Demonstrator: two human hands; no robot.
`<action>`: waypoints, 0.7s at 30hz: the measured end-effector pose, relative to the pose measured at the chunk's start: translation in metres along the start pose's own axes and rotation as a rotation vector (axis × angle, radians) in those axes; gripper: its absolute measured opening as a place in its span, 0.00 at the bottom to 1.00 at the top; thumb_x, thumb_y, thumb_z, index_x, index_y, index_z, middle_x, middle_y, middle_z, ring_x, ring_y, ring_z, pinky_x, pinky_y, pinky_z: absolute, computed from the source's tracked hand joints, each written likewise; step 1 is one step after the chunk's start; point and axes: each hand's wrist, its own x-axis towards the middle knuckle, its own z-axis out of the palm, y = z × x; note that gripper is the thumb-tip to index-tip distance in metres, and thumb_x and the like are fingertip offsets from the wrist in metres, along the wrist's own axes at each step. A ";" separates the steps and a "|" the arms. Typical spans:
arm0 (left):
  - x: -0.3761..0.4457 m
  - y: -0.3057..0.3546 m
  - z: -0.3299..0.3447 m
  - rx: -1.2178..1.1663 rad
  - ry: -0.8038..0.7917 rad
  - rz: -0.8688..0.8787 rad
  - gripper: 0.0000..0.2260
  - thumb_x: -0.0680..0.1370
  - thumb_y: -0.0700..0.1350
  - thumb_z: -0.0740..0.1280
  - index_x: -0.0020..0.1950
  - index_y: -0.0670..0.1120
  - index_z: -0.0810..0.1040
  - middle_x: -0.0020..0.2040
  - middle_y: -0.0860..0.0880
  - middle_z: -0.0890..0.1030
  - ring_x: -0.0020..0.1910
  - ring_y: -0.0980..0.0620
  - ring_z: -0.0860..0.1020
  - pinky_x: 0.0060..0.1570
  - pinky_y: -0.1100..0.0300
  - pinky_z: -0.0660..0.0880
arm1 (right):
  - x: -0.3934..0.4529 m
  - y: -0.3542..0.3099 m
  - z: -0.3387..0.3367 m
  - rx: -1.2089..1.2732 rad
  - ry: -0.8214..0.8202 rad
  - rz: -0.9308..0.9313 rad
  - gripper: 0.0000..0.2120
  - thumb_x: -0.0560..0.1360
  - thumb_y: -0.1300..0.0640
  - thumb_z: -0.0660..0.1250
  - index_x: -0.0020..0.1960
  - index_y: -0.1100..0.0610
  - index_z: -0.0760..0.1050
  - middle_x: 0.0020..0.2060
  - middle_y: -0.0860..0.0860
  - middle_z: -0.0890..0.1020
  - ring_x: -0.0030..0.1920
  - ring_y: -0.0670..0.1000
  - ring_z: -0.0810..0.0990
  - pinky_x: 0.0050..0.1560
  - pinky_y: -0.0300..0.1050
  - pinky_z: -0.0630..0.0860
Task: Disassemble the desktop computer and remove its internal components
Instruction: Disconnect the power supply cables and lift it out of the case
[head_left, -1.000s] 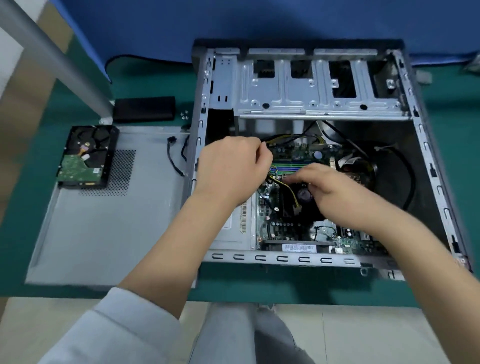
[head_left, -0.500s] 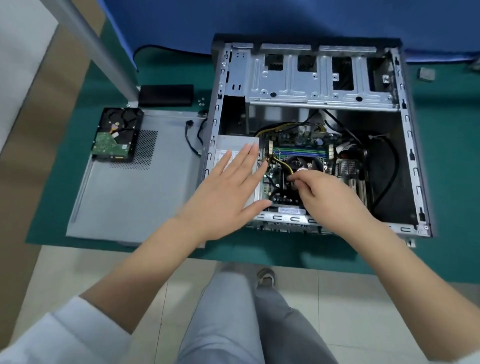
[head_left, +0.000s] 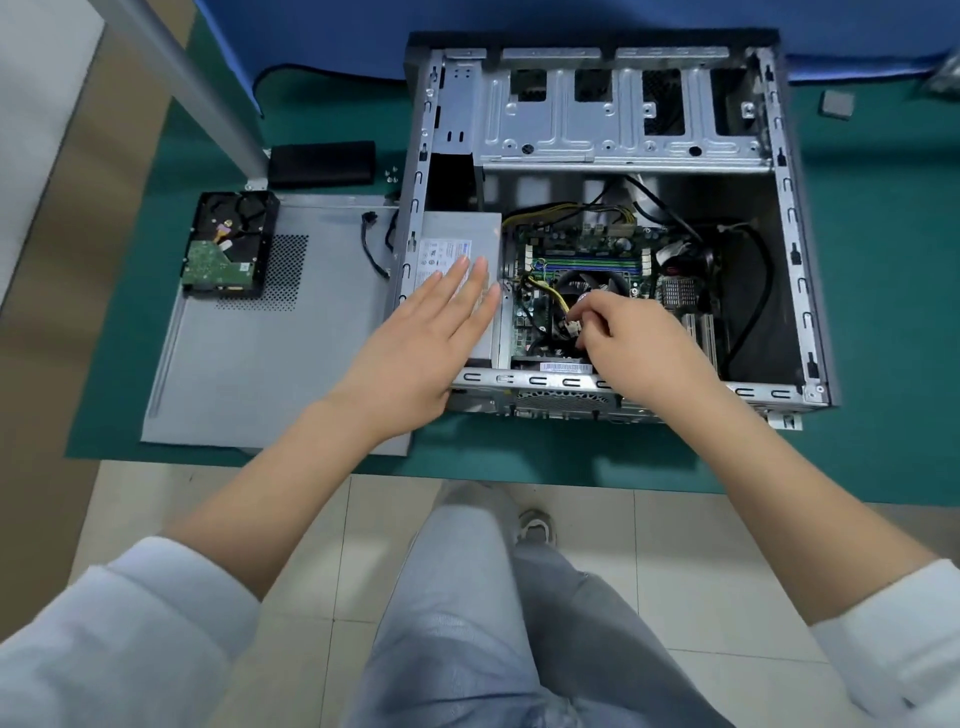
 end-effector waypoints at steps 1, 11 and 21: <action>0.000 0.002 0.002 -0.003 0.004 -0.022 0.44 0.69 0.33 0.65 0.74 0.42 0.38 0.77 0.39 0.44 0.76 0.41 0.43 0.75 0.51 0.43 | -0.001 0.000 0.000 0.003 0.009 -0.003 0.15 0.79 0.54 0.52 0.59 0.49 0.75 0.43 0.49 0.83 0.32 0.50 0.77 0.37 0.50 0.78; 0.023 -0.024 -0.031 -0.473 -0.132 -0.120 0.43 0.70 0.66 0.60 0.78 0.45 0.52 0.78 0.50 0.46 0.76 0.56 0.44 0.73 0.61 0.44 | -0.004 0.002 -0.004 0.086 0.039 -0.003 0.14 0.79 0.55 0.53 0.58 0.49 0.75 0.43 0.49 0.83 0.32 0.51 0.77 0.38 0.52 0.78; 0.042 -0.022 -0.042 -0.287 -0.328 -0.068 0.48 0.73 0.58 0.69 0.77 0.43 0.38 0.76 0.46 0.35 0.75 0.51 0.35 0.74 0.57 0.43 | 0.000 0.005 -0.002 0.083 0.050 -0.020 0.14 0.79 0.55 0.54 0.58 0.49 0.75 0.40 0.48 0.82 0.30 0.48 0.75 0.33 0.46 0.74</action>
